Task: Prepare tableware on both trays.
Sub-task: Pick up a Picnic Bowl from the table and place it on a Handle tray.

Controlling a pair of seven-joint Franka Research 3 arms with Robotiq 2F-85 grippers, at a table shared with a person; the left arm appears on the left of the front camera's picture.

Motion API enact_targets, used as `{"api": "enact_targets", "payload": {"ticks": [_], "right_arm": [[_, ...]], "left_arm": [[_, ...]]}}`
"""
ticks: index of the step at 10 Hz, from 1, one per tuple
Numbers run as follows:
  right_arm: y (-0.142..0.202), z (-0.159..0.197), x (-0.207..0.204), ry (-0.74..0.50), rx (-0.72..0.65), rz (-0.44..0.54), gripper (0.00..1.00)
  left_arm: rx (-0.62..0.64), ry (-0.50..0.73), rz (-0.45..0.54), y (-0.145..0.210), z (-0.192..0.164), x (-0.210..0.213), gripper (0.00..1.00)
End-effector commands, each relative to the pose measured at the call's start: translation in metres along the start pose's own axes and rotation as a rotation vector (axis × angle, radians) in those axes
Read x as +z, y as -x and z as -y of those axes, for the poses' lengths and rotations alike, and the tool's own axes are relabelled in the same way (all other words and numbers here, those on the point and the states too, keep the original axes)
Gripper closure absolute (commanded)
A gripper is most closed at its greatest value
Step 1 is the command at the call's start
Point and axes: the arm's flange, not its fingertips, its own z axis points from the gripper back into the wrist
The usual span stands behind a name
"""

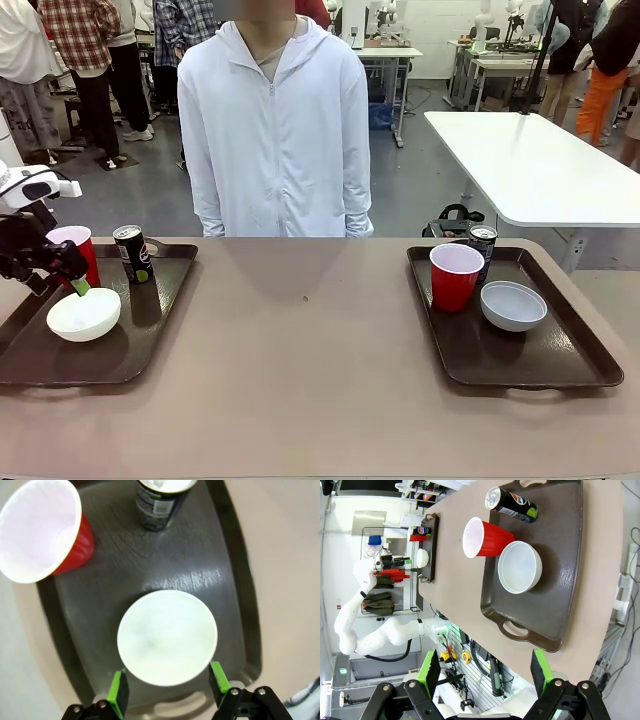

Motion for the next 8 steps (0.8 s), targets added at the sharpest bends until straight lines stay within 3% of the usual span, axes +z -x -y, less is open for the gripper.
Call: {"api": "enact_targets", "payload": {"ticks": [1,2,4,8], "right_arm": [[0.004,-0.002,-0.004,0.014,-0.018,0.008,0.05],[0.004,-0.002,-0.004,0.014,-0.018,0.008,0.05],[0.004,-0.002,-0.004,0.014,-0.018,0.008,0.05],[0.004,-0.002,-0.004,0.014,-0.018,0.008,0.05]], "left_arm": [[-0.021,-0.028,-0.027,0.018,0.008,0.018,0.08],[-0.036,-0.037,-0.035,0.025,0.011,0.029,0.0],[-0.066,-0.039,-0.047,0.042,0.014,0.051,0.0],[-0.052,-0.047,-0.05,0.054,0.011,0.054,0.0]]}}
